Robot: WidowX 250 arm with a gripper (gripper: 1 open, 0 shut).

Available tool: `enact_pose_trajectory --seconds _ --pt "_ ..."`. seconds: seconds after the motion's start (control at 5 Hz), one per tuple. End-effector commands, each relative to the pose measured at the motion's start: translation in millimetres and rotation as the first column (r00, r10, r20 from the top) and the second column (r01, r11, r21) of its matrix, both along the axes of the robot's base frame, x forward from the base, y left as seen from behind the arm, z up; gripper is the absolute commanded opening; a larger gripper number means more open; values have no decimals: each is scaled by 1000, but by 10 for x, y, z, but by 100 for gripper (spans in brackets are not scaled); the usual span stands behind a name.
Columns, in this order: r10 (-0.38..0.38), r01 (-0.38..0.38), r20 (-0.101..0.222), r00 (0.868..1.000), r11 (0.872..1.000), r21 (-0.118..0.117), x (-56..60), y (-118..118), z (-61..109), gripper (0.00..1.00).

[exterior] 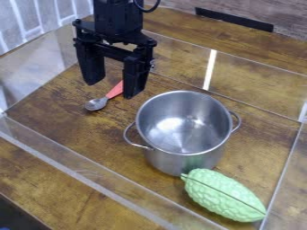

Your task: Put the green object in the silver pot

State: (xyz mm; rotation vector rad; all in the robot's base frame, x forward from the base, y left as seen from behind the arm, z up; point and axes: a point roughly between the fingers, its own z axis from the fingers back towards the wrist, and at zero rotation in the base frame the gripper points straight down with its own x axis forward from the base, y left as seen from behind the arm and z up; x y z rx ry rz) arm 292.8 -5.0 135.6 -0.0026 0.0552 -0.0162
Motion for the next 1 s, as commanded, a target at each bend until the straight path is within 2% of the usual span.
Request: enact_pose_trajectory --seconds 0.0,0.2,0.4,0.6,0.8 --pt "-31 31 -31 999 1000 -3 -17 -75 -135 100" --pt "-249 249 -21 968 968 25 -87 -362 -158 100" --pt "-439 438 -3 899 897 67 -82 -723 -236 100" --pt "-598 594 16 801 798 98 -83 -1039 -352 100" --pt "-712 704 37 702 700 116 -72 -1227 -469 100"
